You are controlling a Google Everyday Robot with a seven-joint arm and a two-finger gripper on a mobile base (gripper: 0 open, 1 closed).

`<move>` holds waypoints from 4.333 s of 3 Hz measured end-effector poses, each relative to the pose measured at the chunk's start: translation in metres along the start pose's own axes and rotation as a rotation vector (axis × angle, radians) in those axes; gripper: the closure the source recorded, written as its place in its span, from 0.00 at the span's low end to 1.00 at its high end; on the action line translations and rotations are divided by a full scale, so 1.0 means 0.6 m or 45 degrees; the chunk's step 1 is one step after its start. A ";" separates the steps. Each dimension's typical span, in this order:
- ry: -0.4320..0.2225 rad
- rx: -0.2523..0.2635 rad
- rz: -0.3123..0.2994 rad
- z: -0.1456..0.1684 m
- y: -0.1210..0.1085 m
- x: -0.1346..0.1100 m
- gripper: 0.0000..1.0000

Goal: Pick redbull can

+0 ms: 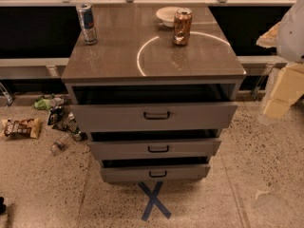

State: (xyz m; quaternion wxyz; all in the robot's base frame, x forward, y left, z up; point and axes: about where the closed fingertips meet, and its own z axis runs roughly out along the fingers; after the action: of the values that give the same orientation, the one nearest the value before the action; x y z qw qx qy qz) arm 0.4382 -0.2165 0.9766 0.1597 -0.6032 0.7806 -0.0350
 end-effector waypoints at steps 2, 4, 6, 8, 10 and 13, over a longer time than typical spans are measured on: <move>-0.133 0.019 0.029 0.013 -0.019 -0.028 0.00; -0.692 0.006 0.136 0.073 -0.099 -0.161 0.00; -1.059 -0.019 0.332 0.144 -0.122 -0.295 0.00; -1.088 0.075 0.372 0.140 -0.153 -0.301 0.00; -1.220 0.186 0.340 0.167 -0.205 -0.356 0.00; -1.368 0.243 0.520 0.283 -0.342 -0.470 0.00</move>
Offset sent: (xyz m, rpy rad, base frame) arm 0.0652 0.0497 -0.0008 0.3966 -0.1336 0.0060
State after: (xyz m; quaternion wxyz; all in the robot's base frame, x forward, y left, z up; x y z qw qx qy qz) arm 0.7412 0.0204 0.9250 0.5905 -0.3565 0.6840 0.2372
